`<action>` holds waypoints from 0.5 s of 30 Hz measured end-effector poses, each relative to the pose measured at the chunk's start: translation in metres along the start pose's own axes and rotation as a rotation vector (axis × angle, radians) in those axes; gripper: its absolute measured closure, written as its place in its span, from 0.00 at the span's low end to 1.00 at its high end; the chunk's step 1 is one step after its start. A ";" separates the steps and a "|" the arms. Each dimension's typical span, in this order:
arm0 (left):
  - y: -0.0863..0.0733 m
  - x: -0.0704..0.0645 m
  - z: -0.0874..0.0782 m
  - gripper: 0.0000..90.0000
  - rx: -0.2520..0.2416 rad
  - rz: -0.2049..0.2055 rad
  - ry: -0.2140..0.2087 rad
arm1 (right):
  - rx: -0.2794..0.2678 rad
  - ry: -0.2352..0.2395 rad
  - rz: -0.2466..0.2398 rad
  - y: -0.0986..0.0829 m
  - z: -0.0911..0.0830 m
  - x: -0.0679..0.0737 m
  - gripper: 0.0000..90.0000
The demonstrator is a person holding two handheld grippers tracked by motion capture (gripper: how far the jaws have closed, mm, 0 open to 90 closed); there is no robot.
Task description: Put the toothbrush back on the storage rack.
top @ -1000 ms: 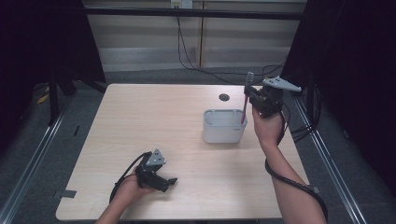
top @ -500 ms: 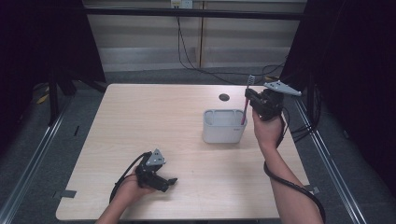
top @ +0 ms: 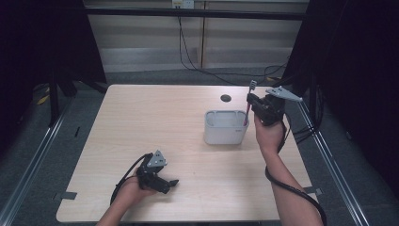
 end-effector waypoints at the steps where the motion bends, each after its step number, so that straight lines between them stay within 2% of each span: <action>1: 0.000 0.000 0.000 0.06 0.000 0.000 0.000 | 0.002 0.003 -0.001 -0.001 0.000 0.000 0.93; 15: 0.000 0.000 0.000 0.06 0.000 -0.001 0.000 | 0.009 -0.004 -0.003 -0.013 0.002 0.001 0.93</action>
Point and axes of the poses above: each handheld gripper's, and its own axes: z roughly forward along the jaws, y roughly out of its top, x roughly to its left, the point moved 9 cm from there along z, roughly forward along the jaws, and after that the axes turned 6 degrees about -z, right-handed, at the moved point
